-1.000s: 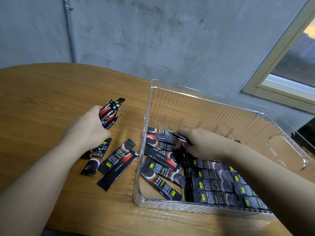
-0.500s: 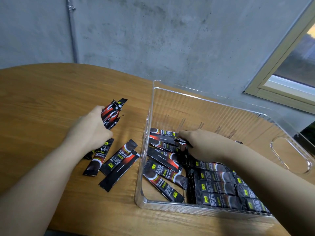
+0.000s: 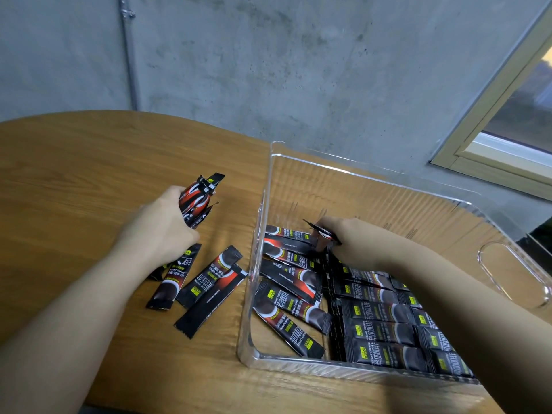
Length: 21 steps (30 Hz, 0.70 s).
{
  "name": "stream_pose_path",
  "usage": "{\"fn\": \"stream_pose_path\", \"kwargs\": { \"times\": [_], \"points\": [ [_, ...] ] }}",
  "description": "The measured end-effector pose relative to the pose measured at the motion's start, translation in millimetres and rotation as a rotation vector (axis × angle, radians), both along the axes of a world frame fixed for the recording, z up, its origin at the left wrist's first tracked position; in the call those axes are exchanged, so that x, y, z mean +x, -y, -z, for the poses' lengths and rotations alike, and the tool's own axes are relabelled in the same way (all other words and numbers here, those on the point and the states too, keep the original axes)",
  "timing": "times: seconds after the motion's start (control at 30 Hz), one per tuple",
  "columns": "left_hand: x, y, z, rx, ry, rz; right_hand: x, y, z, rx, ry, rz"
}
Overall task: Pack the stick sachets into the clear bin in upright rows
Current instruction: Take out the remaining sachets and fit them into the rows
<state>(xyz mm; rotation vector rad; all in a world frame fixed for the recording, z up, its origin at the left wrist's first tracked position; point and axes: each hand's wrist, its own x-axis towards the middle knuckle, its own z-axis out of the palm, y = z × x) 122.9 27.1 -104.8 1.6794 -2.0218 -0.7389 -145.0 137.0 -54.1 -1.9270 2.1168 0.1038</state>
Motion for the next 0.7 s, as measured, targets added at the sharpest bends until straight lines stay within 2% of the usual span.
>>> {"fn": "stream_pose_path", "kwargs": {
  "times": [0.2, 0.3, 0.43, 0.7],
  "points": [
    [0.3, -0.1, 0.5, -0.005, -0.001, -0.003, -2.3, 3.9, -2.5, -0.111, 0.1, 0.023],
    [-0.4, -0.9, 0.1, -0.009, -0.004, -0.007, -1.9, 8.9, -2.1, -0.104, 0.116, 0.045],
    [-0.9, -1.1, -1.0, 0.001, 0.001, -0.01, -1.6, 10.0, 1.9, -0.027, 0.07, 0.074],
    [-0.1, -2.9, -1.8, -0.013, -0.002, -0.016, 1.7, 5.6, -0.7, -0.042, -0.055, 0.022]
  ]
}}
